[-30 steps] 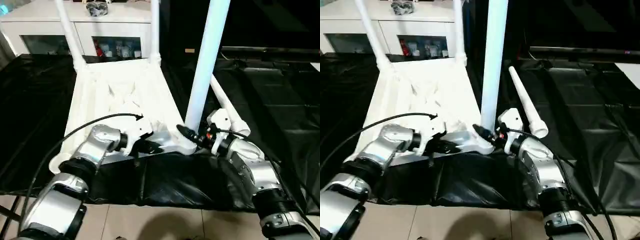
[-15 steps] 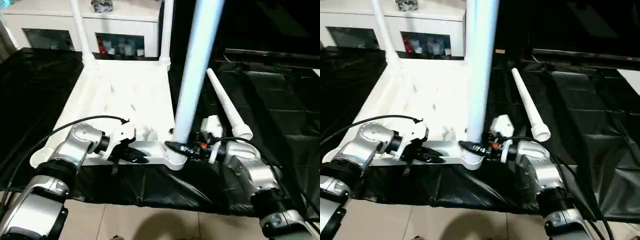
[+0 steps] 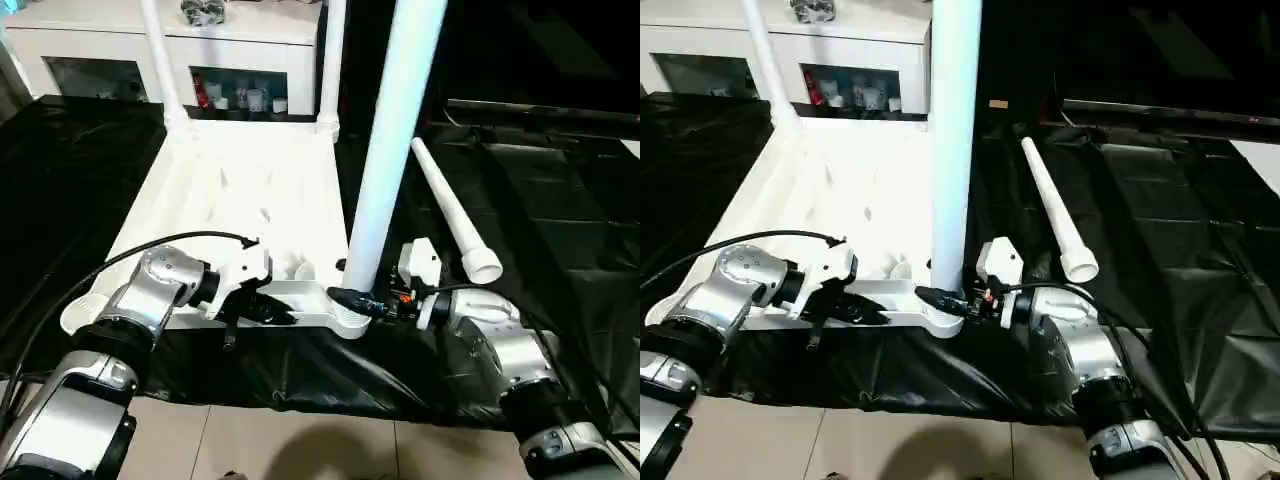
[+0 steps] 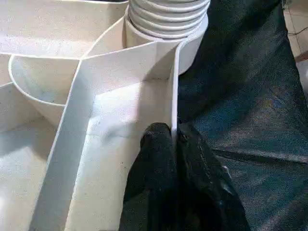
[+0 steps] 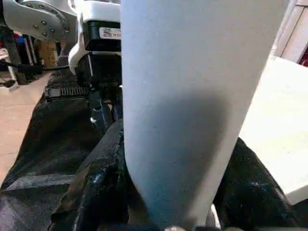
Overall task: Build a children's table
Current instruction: Insert table leg to table base
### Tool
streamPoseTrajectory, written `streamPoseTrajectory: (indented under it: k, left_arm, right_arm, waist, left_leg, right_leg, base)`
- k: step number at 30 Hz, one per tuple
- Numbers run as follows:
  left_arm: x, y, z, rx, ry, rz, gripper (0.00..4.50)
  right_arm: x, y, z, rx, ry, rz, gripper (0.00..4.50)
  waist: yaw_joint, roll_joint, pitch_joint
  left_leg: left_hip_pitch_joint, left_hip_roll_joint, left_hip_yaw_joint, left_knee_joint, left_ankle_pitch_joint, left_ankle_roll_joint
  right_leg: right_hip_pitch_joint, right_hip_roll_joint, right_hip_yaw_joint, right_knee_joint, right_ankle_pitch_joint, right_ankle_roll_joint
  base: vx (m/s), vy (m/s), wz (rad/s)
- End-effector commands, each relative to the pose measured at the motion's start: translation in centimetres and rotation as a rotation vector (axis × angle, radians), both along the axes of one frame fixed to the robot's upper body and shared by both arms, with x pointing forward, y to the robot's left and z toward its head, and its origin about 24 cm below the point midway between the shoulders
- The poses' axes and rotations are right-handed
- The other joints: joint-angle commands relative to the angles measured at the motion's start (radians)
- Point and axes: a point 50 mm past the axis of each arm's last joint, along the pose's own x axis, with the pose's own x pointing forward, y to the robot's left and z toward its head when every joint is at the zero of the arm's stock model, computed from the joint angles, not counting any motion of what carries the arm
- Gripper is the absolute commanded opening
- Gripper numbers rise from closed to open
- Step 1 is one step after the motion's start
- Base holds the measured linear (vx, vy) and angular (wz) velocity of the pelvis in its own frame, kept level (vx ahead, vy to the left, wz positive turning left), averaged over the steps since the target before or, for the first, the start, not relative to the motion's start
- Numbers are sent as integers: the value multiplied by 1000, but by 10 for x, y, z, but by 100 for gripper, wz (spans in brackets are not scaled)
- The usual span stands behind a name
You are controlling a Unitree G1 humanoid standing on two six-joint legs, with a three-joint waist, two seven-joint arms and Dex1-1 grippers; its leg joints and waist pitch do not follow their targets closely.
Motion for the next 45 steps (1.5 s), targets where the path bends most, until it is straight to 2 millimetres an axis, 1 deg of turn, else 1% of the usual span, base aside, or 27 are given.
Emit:
streamPoseTrajectory:
  k: [1,7,8,9,12,13,14,15,16,17,18,19,20,21,22,23,24,25,26,27,29,34,38,40,43,44,45]
  left_arm:
    - [10,-2,13,-13,-60,28,0]
    - [14,-6,14,-12,-72,75,0]
    - [23,-13,15,-17,-99,191,0]
    - [23,-13,15,-17,-99,191,0]
    - [27,-17,15,-24,-114,253,0]
    - [36,-34,17,-48,-147,382,0]
    - [36,-34,17,-48,-147,382,0]
    - [40,-45,17,-56,-168,446,0]
    - [41,-52,17,-64,-173,478,0]
    - [42,-58,17,-74,-173,504,0]
    - [43,-60,17,-68,-183,518,0]
    - [44,-64,16,-50,-203,531,0]
    - [44,-65,15,-36,-216,532,0]
    - [44,-65,15,-36,-216,532,0]
    - [43,-67,14,-40,-213,526,0]
    - [42,-69,14,-42,-210,526,0]
    - [42,-69,14,-44,-207,526,0]
    - [41,-71,13,-45,-204,522,0]
    - [40,-71,13,-47,-201,512,0]
    - [40,-71,13,-43,-202,509,0]
    - [39,-70,12,-36,-202,498,0]
    - [36,-69,10,-26,-206,489,0]
    - [35,-66,9,-23,-206,478,0]
    - [34,-66,9,-23,-206,477,0]
    - [34,-65,10,-23,-207,470,0]
    - [33,-64,10,-24,-208,468,0]
    - [33,-64,10,-25,-208,467,0]
  right_arm:
    - [-14,-3,-34,-107,136,15,188]
    - [-1,-6,-36,-104,139,-140,188]
    - [10,-8,-38,-98,150,-306,188]
    - [10,-8,-38,-98,150,-306,188]
    - [15,-8,-40,-106,154,-385,188]
    - [25,-2,-44,-117,184,-543,188]
    - [25,-2,-44,-117,184,-543,188]
    - [31,1,-45,-131,197,-633,188]
    - [34,4,-46,-128,216,-684,188]
    - [37,6,-46,-124,236,-725,188]
    - [38,7,-47,-129,243,-743,188]
    - [39,10,-47,-136,251,-763,188]
    - [40,11,-48,-142,249,-767,188]
    - [40,11,-48,-142,249,-767,188]
    - [41,13,-48,-134,262,-784,188]
    - [41,14,-48,-130,267,-794,188]
    - [42,15,-48,-127,271,-801,188]
    - [42,16,-49,-119,283,-814,188]
    - [42,17,-49,-107,296,-818,188]
    - [42,19,-49,-102,303,-823,188]
    - [43,21,-48,-101,304,-813,188]
    - [45,27,-47,-112,296,-787,188]
    - [46,32,-44,-132,292,-726,188]
    - [46,33,-44,-137,288,-710,188]
    - [46,36,-41,-146,257,-668,188]
    - [48,38,-37,-127,249,-648,223]
    - [49,38,-35,-117,240,-640,223]
  waist:
    - [-3,8,-49]
    - [-10,9,-45]
    - [-15,9,-44]
    - [-18,10,-42]
    - [-36,16,-43]
    - [-49,12,-40]
    - [-51,17,-41]
    - [-55,19,-37]
    - [-68,27,-32]
    - [-72,28,-30]
    - [-69,38,-27]
    - [-12,41,-20]
    - [2,25,-23]
    - [-14,-33,-35]
    - [-8,-51,-29]
    - [4,-43,-36]
    - [21,-21,-52]
    - [24,-7,-59]
    - [6,-7,-58]
    - [2,-7,-53]
    - [-3,-6,-54]
    - [-10,-7,-50]
    - [-13,-8,-51]
    - [-15,-8,-52]
    - [-18,-10,-50]
    - [-19,-10,-50]
    - [-20,-10,-50]
  left_leg:
    - [23,23,-14,-84,-470,0]
    - [25,21,-19,-83,-509,-10]
    - [27,19,-23,-82,-519,-17]
    - [27,19,-24,-82,-525,-22]
    - [22,18,-34,-87,-569,-18]
    - [26,25,-36,-90,-592,-23]
    - [27,24,-41,-89,-609,-28]
    - [41,23,-40,-86,-653,-24]
    - [43,31,-45,-94,-705,-29]
    - [39,40,-50,-107,-746,-31]
    - [28,52,-54,-127,-796,-35]
    - [-50,97,-30,-233,-904,-35]
    - [-16,86,-7,-226,-862,-18]
    - [89,2,-7,-60,-645,-32]
    - [71,-23,-7,47,-345,14]
    - [15,-15,-21,20,-237,27]
    - [-32,5,-33,-54,-129,7]
    - [-13,16,-33,-70,-137,3]
    - [-11,19,-32,-78,-166,1]
    - [1,19,-25,-81,-256,3]
    - [2,13,-23,-80,-332,3]
    - [5,15,-27,-84,-385,1]
    - [4,15,-29,-87,-384,1]
    - [2,17,-26,-91,-354,9]
    - [3,17,-25,-91,-361,12]
    - [3,17,-24,-90,-362,13]
    - [5,17,-23,-88,-364,15]
  right_leg:
    - [20,-64,38,-105,-583,-139]
    - [16,-67,31,-112,-646,-124]
    - [16,-68,23,-117,-687,-105]
    - [15,-68,20,-119,-697,-101]
    - [31,-66,-8,-134,-692,-73]
    - [30,-69,-20,-133,-666,-86]
    - [33,-70,-30,-134,-665,-81]
    - [28,-65,-48,-150,-668,-66]
    - [37,-66,-68,-149,-641,-62]
    - [47,-60,-77,-144,-612,-61]
    - [65,-53,-78,-116,-552,-68]
    - [129,-30,-27,96,-251,-86]
    - [95,-30,2,92,-245,-78]
    - [-26,-95,35,-99,-762,-47]
    - [-25,-154,51,-170,-1075,-1]
    - [35,-166,69,-146,-1042,-3]
    - [76,-121,47,-94,-767,-31]
    - [58,-96,37,-83,-604,-58]
    - [52,-66,31,-56,-365,-125]
    - [45,-62,30,-60,-340,-171]
    - [49,-68,27,-69,-412,-184]
    - [41,-73,25,-88,-533,-141]
    - [43,-75,23,-92,-547,-130]
    - [45,-73,24,-91,-490,-144]
    - [45,-74,24,-90,-492,-155]
    - [44,-75,25,-91,-495,-156]
    - [42,-76,25,-93,-502,-156]
  base:
    - [0,0,0]
    - [0,0,0]
    - [0,0,0]
    - [0,0,0]
    - [0,0,0]
    - [0,0,0]
    - [0,0,0]
    - [0,0,0]
    - [0,0,0]
    - [0,0,0]
    - [-79,29,-8]
    - [-59,6,-4]
    - [0,0,0]
    - [77,-122,14]
    - [137,-138,-9]
    - [121,-93,-25]
    - [89,-29,-30]
    - [0,0,0]
    - [0,0,0]
    - [0,0,0]
    - [0,0,0]
    - [0,0,0]
    - [0,0,0]
    - [0,0,0]
    - [0,0,0]
    - [0,0,0]
    - [0,0,0]
